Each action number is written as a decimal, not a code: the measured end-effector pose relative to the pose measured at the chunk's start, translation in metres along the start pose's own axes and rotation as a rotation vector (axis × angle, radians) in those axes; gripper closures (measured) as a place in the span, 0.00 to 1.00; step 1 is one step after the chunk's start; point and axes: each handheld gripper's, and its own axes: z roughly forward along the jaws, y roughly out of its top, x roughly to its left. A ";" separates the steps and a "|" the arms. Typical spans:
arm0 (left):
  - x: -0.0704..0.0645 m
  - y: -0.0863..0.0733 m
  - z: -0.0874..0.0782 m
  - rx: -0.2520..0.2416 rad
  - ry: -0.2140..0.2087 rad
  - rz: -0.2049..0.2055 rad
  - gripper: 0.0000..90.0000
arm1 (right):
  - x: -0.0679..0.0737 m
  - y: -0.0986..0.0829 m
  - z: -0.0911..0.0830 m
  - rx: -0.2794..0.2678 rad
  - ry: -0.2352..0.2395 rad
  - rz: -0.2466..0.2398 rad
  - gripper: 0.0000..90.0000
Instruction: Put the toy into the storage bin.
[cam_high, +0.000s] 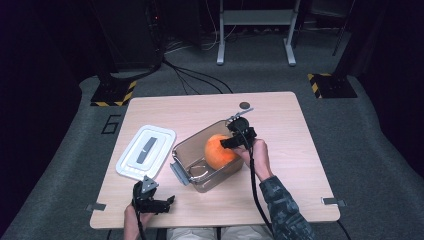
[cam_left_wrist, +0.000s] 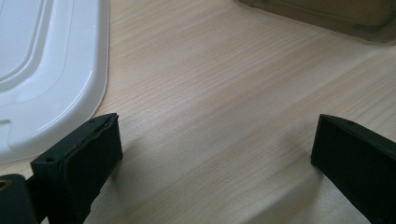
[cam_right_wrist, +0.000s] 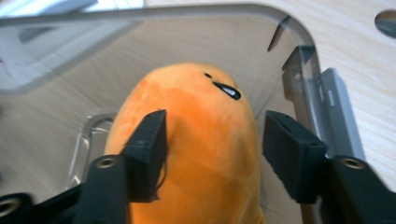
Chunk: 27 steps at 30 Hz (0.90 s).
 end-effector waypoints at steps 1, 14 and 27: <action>0.000 0.000 0.000 0.000 0.000 0.000 0.02 | -0.001 -0.001 -0.002 -0.007 0.008 0.002 0.38; 0.000 0.000 0.000 0.000 0.000 0.000 0.02 | -0.005 -0.019 -0.040 -0.136 0.046 -0.065 0.13; 0.000 0.000 0.000 0.000 0.000 0.000 0.02 | -0.025 -0.056 -0.074 -0.187 -0.004 -0.088 0.00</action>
